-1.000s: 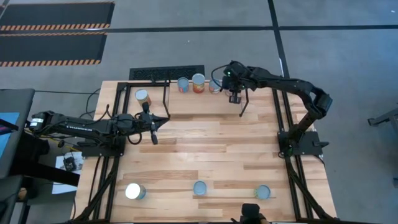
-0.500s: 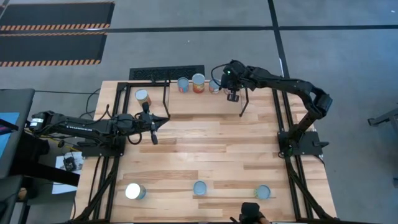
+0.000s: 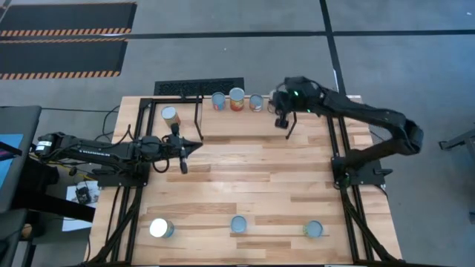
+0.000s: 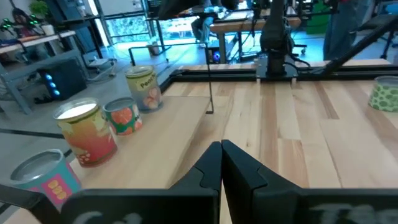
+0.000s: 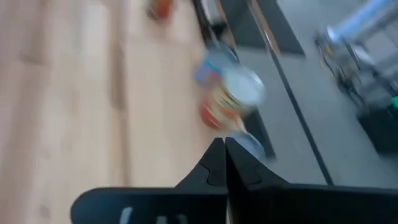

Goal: Pick and place cans onto a shelf
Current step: Put the white can on the shelf aligned with the other green can

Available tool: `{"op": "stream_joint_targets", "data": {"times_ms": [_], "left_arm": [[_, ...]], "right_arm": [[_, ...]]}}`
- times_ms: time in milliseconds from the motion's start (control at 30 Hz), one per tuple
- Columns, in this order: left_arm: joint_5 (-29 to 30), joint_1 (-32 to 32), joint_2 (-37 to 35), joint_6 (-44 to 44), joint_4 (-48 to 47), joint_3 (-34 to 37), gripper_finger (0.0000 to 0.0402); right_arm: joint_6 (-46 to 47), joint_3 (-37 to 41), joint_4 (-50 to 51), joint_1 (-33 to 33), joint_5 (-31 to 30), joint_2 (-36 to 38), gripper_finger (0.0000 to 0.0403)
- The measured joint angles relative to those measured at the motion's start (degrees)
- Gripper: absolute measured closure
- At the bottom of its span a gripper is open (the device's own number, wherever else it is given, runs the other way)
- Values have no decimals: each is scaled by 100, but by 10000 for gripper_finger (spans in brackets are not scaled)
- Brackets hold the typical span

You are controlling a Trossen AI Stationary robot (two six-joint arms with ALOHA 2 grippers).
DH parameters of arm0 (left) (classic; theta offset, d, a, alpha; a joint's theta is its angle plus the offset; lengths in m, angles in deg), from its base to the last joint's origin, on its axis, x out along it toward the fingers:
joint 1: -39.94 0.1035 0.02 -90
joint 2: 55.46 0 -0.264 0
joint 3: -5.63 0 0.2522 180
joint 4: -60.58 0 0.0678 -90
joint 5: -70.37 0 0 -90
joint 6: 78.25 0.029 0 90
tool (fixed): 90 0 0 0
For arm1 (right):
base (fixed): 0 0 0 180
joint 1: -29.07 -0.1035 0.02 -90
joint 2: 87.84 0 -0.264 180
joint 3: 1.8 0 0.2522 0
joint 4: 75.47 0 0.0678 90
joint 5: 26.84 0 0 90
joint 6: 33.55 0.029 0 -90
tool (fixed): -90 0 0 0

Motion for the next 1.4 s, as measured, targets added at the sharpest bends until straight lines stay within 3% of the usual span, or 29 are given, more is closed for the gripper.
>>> {"op": "stream_joint_targets", "data": {"times_ms": [100,267,433,633,1100,1267,1400], "left_arm": [[-153,0,0,2,-17,0,401],[-886,-35,153,118,29,0,401],[-1067,-266,684,274,244,-71,401],[-1104,-727,1608,554,287,-543,401],[-1356,-2072,3519,882,220,-1870,402],[-1005,-2572,4423,767,68,-2560,395],[-893,-2878,5123,798,-417,-3274,368]], "right_arm": [[219,702,-869,-384,164,475,397],[535,1790,-2165,-1189,169,1074,399],[724,2629,-3378,-1958,138,1397,396],[782,3286,-4201,-2627,-392,1393,398],[1175,3967,-5222,-2949,-496,1362,394],[1175,3967,-5202,-2947,-496,1360,395],[1237,3967,-5198,-2947,-496,1360,397]]}}
